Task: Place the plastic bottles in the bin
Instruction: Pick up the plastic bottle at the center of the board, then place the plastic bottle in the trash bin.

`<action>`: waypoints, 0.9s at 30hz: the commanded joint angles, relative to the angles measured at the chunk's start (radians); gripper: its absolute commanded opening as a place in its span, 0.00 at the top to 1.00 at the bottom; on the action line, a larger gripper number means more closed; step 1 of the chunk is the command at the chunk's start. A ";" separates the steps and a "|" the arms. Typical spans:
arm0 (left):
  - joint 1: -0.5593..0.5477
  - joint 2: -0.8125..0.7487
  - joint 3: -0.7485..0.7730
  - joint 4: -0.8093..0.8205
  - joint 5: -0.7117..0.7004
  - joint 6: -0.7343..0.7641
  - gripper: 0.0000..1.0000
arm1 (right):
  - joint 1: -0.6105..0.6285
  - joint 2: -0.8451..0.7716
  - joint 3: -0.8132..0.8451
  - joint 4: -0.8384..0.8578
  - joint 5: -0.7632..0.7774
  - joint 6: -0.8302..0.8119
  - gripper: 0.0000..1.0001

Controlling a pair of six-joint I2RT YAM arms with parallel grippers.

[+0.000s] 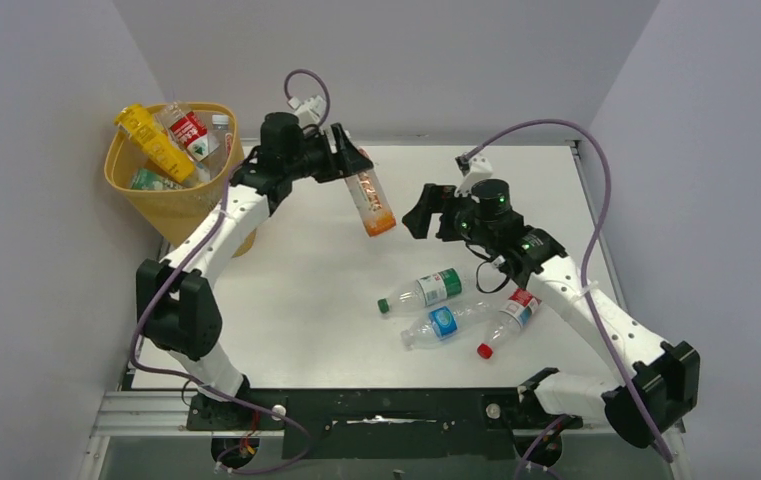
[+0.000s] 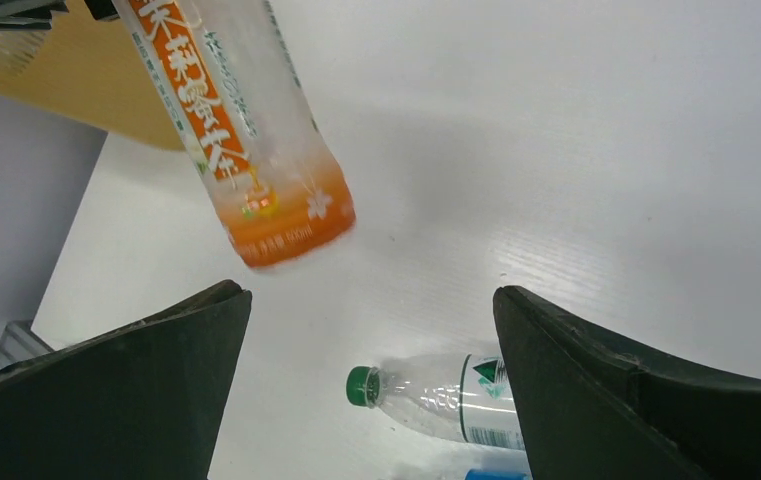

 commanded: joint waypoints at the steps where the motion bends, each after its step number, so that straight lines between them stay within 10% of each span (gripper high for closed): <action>1: 0.114 -0.071 0.126 -0.059 0.006 0.068 0.64 | -0.029 -0.085 0.056 -0.022 0.044 -0.003 0.02; 17: 0.691 -0.160 0.442 -0.181 0.095 0.047 0.63 | -0.032 -0.078 -0.005 -0.007 0.007 0.020 0.02; 27: 0.846 -0.161 0.533 -0.249 0.041 0.114 0.63 | -0.032 -0.063 -0.011 -0.004 -0.011 0.024 0.02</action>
